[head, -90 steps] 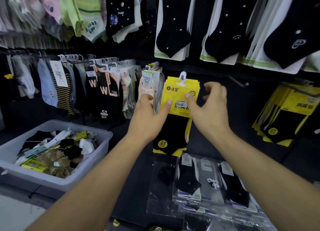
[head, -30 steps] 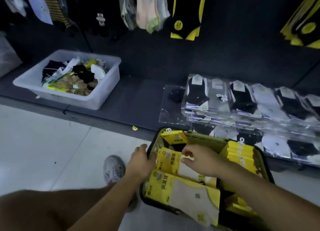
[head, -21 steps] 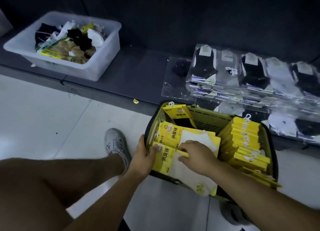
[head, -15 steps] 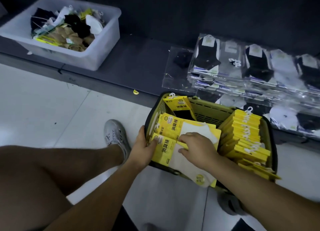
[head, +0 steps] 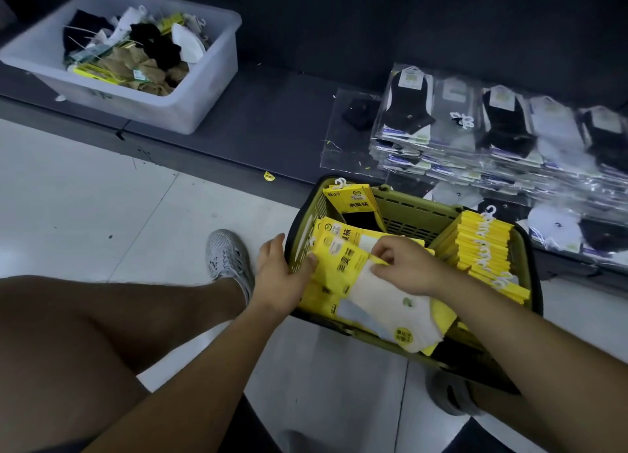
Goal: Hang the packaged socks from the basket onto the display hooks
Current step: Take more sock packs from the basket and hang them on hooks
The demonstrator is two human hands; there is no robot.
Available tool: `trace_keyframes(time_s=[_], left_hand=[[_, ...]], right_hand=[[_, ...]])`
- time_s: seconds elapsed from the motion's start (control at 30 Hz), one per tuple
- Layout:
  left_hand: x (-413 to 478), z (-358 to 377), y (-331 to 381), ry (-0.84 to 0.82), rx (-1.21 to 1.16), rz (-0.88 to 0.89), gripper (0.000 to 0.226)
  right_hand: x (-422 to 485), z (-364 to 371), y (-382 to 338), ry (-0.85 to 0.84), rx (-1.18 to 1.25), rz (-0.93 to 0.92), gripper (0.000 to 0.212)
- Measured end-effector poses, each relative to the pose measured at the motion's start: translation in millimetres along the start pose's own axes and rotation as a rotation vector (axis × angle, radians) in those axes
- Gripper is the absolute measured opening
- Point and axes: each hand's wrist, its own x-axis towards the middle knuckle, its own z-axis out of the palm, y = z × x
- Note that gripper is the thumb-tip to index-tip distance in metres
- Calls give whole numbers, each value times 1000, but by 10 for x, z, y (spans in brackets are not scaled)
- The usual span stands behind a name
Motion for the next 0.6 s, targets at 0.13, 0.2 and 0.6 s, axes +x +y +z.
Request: trace_keyframes(time_s=[0.13, 0.2, 0.6], left_hand=[[-48, 2, 354, 94, -224, -1, 47], [-71, 34, 500, -65, -476, -151, 37], [208, -185, 326, -26, -659, -280, 27]], right_hand=[[2, -198, -203, 185, 441, 51, 10], [13, -149, -342, 175, 637, 51, 10], [926, -288, -184, 518, 62, -23, 34]])
